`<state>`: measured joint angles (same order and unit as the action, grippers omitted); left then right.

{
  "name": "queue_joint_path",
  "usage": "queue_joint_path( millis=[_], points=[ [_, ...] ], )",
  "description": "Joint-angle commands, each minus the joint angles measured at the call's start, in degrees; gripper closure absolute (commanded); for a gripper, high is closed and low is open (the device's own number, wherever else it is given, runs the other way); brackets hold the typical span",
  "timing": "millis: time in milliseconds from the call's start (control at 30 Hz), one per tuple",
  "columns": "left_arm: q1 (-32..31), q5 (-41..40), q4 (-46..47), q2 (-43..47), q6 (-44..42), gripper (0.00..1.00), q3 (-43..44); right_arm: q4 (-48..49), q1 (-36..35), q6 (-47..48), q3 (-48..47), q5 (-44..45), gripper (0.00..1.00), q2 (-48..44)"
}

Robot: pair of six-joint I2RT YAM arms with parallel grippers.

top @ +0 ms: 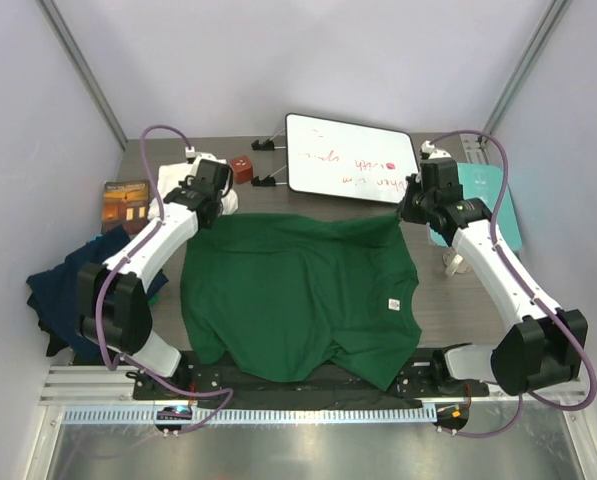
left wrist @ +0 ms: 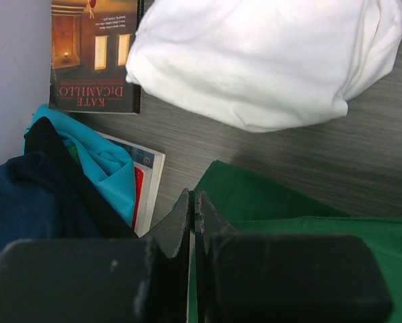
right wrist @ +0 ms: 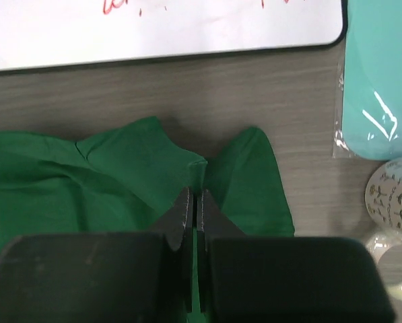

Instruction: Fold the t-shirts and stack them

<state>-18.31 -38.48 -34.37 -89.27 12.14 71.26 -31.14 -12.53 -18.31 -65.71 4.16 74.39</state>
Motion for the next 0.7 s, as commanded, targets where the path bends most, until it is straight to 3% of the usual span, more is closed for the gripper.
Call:
queue_joint_path(
  millis=[0, 133, 300, 500, 667],
  points=[
    [-1.6, -1.9, -1.6, 2.9, 1.4, 1.00, -1.1, -3.1, -0.4, -0.8, 0.1, -1.0, 0.99, -3.9],
    [-1.8, -1.5, -1.1, 3.9, 2.1, 1.00, -1.5, -4.6, -0.4, -0.9, -0.1, -2.1, 0.99, -6.3],
    [-1.6, -3.0, 5.4, 4.5, 1.0, 1.00, -1.0, -2.4, -0.3, -0.6, -3.6, 6.3, 0.99, -7.8],
    [-1.2, -6.7, 13.5, 0.3, -1.2, 1.00, 2.6, -0.2, 0.9, 0.3, -12.3, 8.7, 0.99, 0.6],
    [0.3, -6.4, 14.9, -8.2, -1.9, 1.00, 9.5, -0.2, 4.0, 0.8, -21.8, 6.5, 0.99, 12.1]
  ],
)
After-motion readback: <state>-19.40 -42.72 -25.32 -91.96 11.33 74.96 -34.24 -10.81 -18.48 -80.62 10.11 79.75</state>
